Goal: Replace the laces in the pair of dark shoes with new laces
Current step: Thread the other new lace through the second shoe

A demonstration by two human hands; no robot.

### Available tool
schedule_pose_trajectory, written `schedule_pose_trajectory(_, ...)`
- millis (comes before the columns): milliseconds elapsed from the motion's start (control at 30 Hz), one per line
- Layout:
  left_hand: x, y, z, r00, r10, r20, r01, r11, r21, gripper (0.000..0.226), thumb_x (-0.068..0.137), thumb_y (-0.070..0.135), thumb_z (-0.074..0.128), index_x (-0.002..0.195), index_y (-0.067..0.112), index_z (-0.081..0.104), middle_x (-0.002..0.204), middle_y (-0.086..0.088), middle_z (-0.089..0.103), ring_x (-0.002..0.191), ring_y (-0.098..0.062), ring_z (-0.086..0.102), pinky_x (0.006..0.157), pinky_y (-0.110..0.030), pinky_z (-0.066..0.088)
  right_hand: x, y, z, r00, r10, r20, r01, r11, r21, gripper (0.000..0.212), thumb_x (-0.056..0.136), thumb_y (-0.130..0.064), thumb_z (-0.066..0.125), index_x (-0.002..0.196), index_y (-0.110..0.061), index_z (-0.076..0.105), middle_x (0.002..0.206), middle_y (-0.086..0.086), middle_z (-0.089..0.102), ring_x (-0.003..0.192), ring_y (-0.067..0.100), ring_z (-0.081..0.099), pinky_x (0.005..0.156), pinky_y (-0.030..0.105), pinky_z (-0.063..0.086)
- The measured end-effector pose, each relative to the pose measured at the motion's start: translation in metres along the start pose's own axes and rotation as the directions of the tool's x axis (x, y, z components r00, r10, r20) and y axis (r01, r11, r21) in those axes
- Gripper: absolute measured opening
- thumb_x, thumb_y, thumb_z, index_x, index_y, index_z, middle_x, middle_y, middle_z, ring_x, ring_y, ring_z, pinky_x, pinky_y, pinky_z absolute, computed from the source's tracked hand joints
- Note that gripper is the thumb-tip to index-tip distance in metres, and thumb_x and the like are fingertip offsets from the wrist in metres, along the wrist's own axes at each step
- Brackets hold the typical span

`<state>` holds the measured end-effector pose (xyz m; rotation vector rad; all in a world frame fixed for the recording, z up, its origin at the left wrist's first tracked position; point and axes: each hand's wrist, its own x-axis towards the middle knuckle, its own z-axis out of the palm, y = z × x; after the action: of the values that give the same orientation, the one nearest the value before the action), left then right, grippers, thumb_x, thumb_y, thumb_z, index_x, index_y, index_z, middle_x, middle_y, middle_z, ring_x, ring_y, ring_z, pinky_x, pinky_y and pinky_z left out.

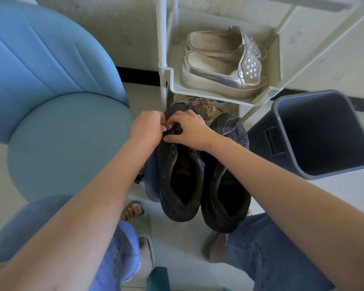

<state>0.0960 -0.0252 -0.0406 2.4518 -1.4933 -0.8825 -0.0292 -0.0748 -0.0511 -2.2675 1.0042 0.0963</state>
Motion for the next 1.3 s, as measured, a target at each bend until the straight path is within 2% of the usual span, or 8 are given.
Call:
schedule_pose_trajectory(500,0.001,-0.013,-0.032,0.947,-0.179,-0.265,0.081,0.936,-0.342,0.022,0.094,0.004,0.042,0.093,0.012,0.063,0.093,-0.014,0.064,0.080,-0.033,0.060,0.077,-0.036,0.049,-0.005,0.003,0.006,0.999,-0.036,-0.003,0.035,0.992,-0.123,0.040,0.092,-0.037,0.055,0.129,-0.024,0.053,0.134,-0.003,0.047,0.121,0.024,0.036,0.104,0.036,0.025)
schedule_pose_trajectory(667,0.002,-0.023,-0.064,0.792,-0.390,-0.470,-0.102,0.675,-0.731,0.026,0.098,0.007,0.027,0.079,0.019,0.040,0.095,-0.002,0.051,0.070,-0.015,0.069,0.076,-0.038,0.056,-0.002,-0.001,0.003,1.000,-0.017,0.013,0.018,0.992,-0.128,0.036,0.092,-0.038,0.057,0.125,-0.025,0.057,0.132,-0.004,0.049,0.125,0.023,0.036,0.111,0.036,0.016)
schedule_pose_trajectory(733,0.000,-0.016,-0.060,0.817,-0.451,-0.360,-0.126,0.470,-0.873,0.028,0.101,0.009,0.022,0.079,0.020,0.036,0.089,0.004,0.043,0.055,-0.006,0.066,0.066,-0.032,0.059,-0.001,-0.001,-0.004,1.000,0.025,0.019,-0.026,0.999,0.040,0.031,0.095,-0.031,0.053,0.125,-0.023,0.059,0.130,-0.003,0.053,0.123,0.024,0.044,0.112,0.040,0.026)
schedule_pose_trajectory(833,-0.001,-0.004,-0.052,0.883,-0.412,-0.227,-0.058,0.384,-0.922,0.028,0.101,0.009,0.023,0.079,0.019,0.037,0.080,0.000,0.046,0.043,-0.007,0.061,0.047,-0.024,0.053,0.000,0.006,-0.028,0.960,0.240,-0.146,-0.135,0.849,0.510,0.030,0.097,-0.007,0.047,0.119,-0.019,0.064,0.120,-0.003,0.063,0.105,0.028,0.063,0.089,0.035,0.052)
schedule_pose_trajectory(900,0.002,-0.003,-0.045,0.925,-0.359,-0.126,0.054,0.452,-0.891,0.022,0.100,0.009,0.029,0.087,0.012,0.046,0.072,-0.003,0.055,0.040,-0.009,0.054,0.042,-0.022,0.047,0.001,0.017,-0.045,0.890,0.388,-0.241,-0.160,0.759,0.631,0.042,0.090,0.008,0.043,0.109,-0.020,0.067,0.112,-0.005,0.066,0.103,0.019,0.063,0.082,0.028,0.054)
schedule_pose_trajectory(1033,0.006,-0.004,-0.020,0.975,-0.195,-0.105,0.135,0.898,-0.418,0.025,0.098,0.025,0.039,0.110,0.009,0.053,0.099,-0.013,0.063,0.084,-0.027,0.058,0.074,-0.034,0.045,-0.002,0.026,-0.050,0.894,0.383,-0.235,-0.189,0.795,0.577,0.048,0.084,0.016,0.036,0.109,-0.012,0.067,0.109,0.000,0.068,0.108,0.012,0.059,0.096,0.027,0.048)
schedule_pose_trajectory(1167,-0.001,-0.003,-0.003,0.994,-0.048,0.101,0.054,0.997,-0.053,0.040,0.090,0.045,0.056,0.108,0.010,0.064,0.109,-0.009,0.063,0.101,-0.028,0.058,0.079,-0.030,0.041,-0.002,0.020,-0.042,0.965,0.211,-0.157,-0.123,0.891,0.437,0.040,0.092,0.006,0.040,0.115,-0.013,0.066,0.118,0.000,0.066,0.081,0.009,0.061,0.068,0.012,0.048)
schedule_pose_trajectory(1300,-0.001,-0.006,-0.001,0.987,-0.030,0.157,0.043,0.996,-0.081,0.032,0.091,0.035,0.060,0.103,0.006,0.068,0.112,-0.012,0.066,0.103,-0.028,0.060,0.079,-0.027,0.040,0.001,0.021,-0.033,0.993,0.111,-0.044,-0.099,0.972,0.215,0.041,0.093,0.001,0.043,0.125,-0.017,0.061,0.132,0.001,0.057,0.121,0.018,0.052,0.103,0.025,0.040)
